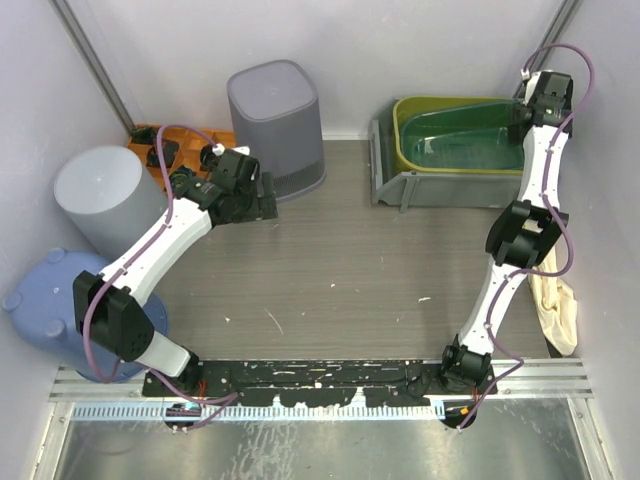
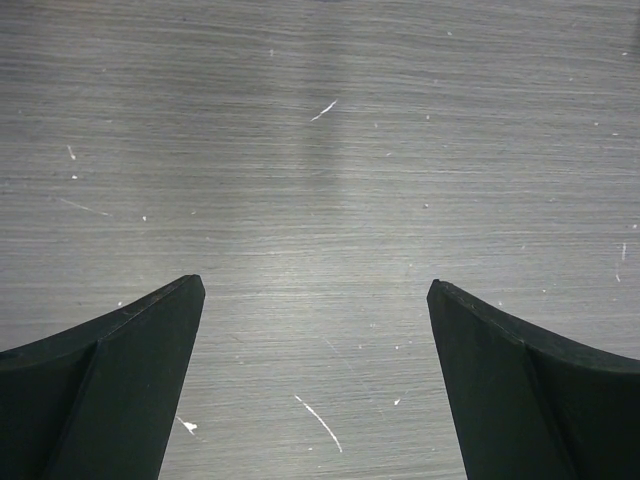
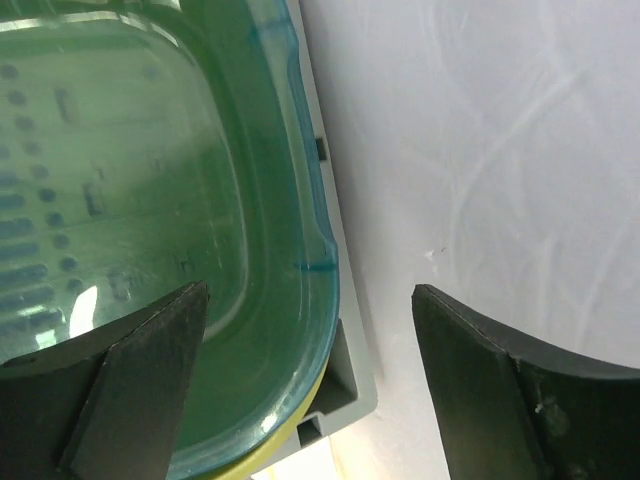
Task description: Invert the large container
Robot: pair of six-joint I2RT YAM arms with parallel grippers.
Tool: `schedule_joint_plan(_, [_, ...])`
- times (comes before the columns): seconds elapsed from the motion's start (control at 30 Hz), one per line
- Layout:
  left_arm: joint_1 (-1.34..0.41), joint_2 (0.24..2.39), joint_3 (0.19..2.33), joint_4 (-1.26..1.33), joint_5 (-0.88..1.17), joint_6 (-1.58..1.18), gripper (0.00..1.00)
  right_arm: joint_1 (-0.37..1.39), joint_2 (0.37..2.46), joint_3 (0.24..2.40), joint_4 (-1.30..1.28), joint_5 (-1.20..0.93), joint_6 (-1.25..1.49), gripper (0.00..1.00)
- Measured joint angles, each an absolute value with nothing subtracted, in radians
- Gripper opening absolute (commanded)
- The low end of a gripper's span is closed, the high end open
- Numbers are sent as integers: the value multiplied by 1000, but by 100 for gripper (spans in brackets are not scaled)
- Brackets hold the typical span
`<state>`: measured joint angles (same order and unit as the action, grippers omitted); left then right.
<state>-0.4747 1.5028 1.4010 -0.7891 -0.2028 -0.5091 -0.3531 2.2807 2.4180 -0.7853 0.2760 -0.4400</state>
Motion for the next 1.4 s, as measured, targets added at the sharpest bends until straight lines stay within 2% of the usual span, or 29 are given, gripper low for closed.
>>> schedule_joint_plan(0.3, [-456, 1503, 1361, -794, -203, -508, 98, -359, 2310, 2454, -734, 265, -439, 86])
schedule_joint_plan(0.5, [-452, 1506, 1369, -821, -207, -503, 97, -377, 2388, 2454, -726, 253, -414, 77])
schedule_joint_plan(0.6, [-451, 1522, 1399, -846, -211, -498, 97, -381, 2420, 2454, -726, 245, -403, 66])
schedule_joint_plan(0.67, [-451, 1532, 1414, -851, -213, -497, 97, -384, 2427, 2454, -710, 254, -400, 53])
schedule_joint_plan(0.7, [-451, 1536, 1421, -854, -214, -497, 97, -385, 2427, 2454, -706, 253, -397, 43])
schedule_joint_plan(0.77, [-451, 1542, 1429, -858, -214, -497, 97, -390, 2427, 2459, -699, 251, -391, 36])
schedule_joint_plan(0.8, [-451, 1547, 1432, -861, -214, -497, 97, -393, 2426, 2461, -694, 250, -389, 36])
schedule_joint_plan(0.87, [-451, 1556, 1436, -866, -213, -498, 97, -399, 2423, 2460, -693, 224, -384, 46])
schedule_joint_plan(1.03, [-451, 1583, 1436, -873, -213, -500, 97, -380, 2396, 2377, -621, 286, -404, 58])
schedule_joint_plan(1.17, [-451, 1599, 1436, -874, -213, -500, 97, -367, 2387, 2342, -585, 340, -427, 57])
schedule_joint_plan(1.3, [-451, 1604, 1436, -873, -213, -500, 97, -358, 2381, 2326, -569, 356, -443, 47])
schedule_joint_plan(1.4, [-451, 1605, 1436, -873, -213, -500, 97, -359, 2371, 2318, -564, 352, -445, 48])
